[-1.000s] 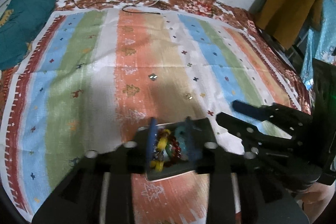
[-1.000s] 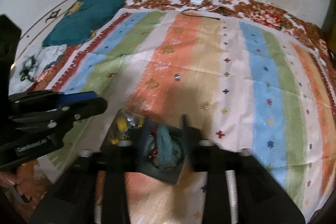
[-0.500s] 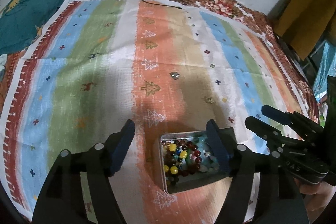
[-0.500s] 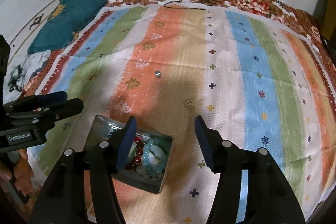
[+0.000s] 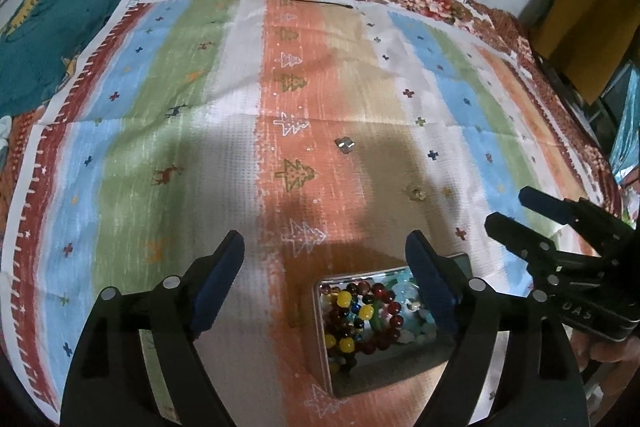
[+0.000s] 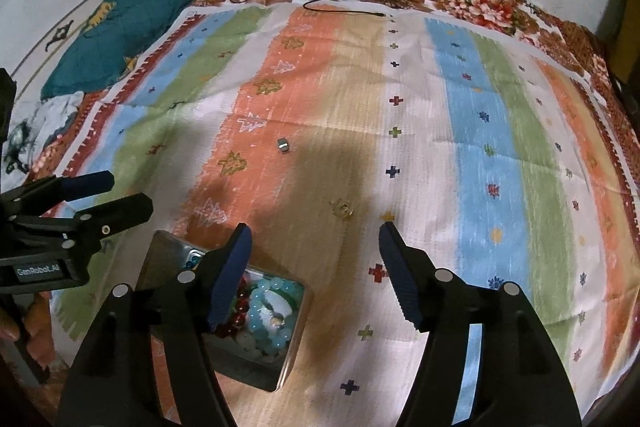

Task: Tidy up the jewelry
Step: 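Move both tools toward the small silver charm and gold ring on the cloth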

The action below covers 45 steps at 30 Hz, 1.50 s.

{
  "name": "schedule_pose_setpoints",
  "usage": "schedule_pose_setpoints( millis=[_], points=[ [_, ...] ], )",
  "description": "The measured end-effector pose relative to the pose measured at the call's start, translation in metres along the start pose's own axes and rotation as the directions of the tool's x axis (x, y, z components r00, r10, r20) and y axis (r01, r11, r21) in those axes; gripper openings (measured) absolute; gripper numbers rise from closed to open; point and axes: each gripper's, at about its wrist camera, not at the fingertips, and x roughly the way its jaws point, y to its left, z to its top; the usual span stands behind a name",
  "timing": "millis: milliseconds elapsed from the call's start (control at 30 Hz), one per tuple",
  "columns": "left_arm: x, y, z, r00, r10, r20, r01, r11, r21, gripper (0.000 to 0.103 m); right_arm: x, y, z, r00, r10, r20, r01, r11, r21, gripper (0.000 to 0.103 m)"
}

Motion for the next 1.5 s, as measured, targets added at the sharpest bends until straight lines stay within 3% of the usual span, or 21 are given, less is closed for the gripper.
schedule_pose_setpoints(
  millis=[400, 1200, 1500],
  points=[
    [0.033, -0.011, 0.015, 0.999, 0.007, -0.046, -0.005, 0.998, 0.056, 0.085, 0.027, -0.013, 0.003, 0.998, 0.028, -0.052, -0.026, 0.999, 0.046, 0.066],
    [0.078, -0.005, 0.052, 0.995, 0.007, -0.098, -0.001, 0.998, 0.056, 0.084, 0.066, -0.018, 0.01, 0.993, 0.049, -0.109, -0.045, 0.998, 0.045, 0.066],
    [0.103, -0.007, 0.068, 0.99, -0.031, -0.135, 0.039, 0.998, 0.053, 0.083, 0.084, -0.019, 0.012, 0.987, 0.074, -0.142, -0.067, 0.996, 0.051, 0.066]
  ],
)
